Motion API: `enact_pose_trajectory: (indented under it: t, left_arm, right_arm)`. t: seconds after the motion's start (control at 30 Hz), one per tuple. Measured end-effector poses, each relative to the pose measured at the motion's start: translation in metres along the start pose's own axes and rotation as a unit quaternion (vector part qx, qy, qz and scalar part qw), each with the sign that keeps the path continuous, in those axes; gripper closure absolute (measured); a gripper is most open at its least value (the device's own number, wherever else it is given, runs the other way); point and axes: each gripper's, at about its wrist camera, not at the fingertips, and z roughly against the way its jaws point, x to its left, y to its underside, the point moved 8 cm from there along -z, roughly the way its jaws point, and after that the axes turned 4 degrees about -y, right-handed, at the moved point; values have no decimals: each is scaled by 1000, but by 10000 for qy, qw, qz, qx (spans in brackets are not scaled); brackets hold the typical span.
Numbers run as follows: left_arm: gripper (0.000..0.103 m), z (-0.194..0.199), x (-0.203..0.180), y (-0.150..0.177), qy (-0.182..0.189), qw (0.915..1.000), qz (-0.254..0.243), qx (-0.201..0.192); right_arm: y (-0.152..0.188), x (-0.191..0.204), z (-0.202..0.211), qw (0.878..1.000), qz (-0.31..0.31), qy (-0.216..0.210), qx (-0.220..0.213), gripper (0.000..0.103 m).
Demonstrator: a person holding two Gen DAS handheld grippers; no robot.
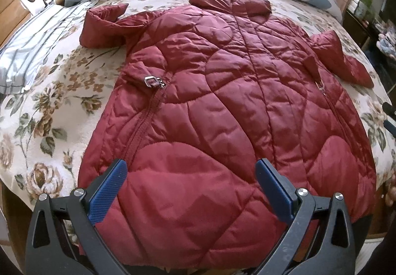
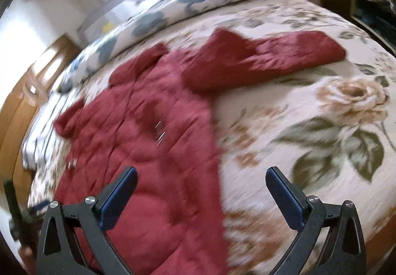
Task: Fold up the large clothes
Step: 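Grasp the jacket sleeve cuff with the right gripper and lift it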
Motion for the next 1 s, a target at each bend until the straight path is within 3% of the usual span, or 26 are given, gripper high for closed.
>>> enact_pose_trajectory:
  t: [0.23, 0.47, 0.77, 0.9, 0.93, 1.0]
  left_arm:
    - [0, -9, -3, -15, 38, 9998, 91, 147]
    - [0, -19, -13, -31, 38, 9997, 97, 236]
    - [0, -37, -20, -39, -39, 9989, 76, 468]
    - [0, -45, -22, -41, -61, 9984, 51, 564]
    - [0, -45, -23, -42, -67, 9983, 37, 571]
    - [0, -47, -25, -45, -70, 9984, 17, 564]
  right_arm:
    - [-55, -66, -12, 9966, -691, 53, -451, 5]
    - [-105, -131, -43, 9856, -1531, 31, -715, 32]
    - [-146, -210, -98, 9651, -2472, 101, -853, 34]
    - [-167, -216, -105, 9662, -2333, 63, -1091, 35]
    - [-171, -217, -106, 9660, -2330, 40, -1121, 40]
    - [-178, -217, -106, 9666, -2290, 99, -1146, 82]
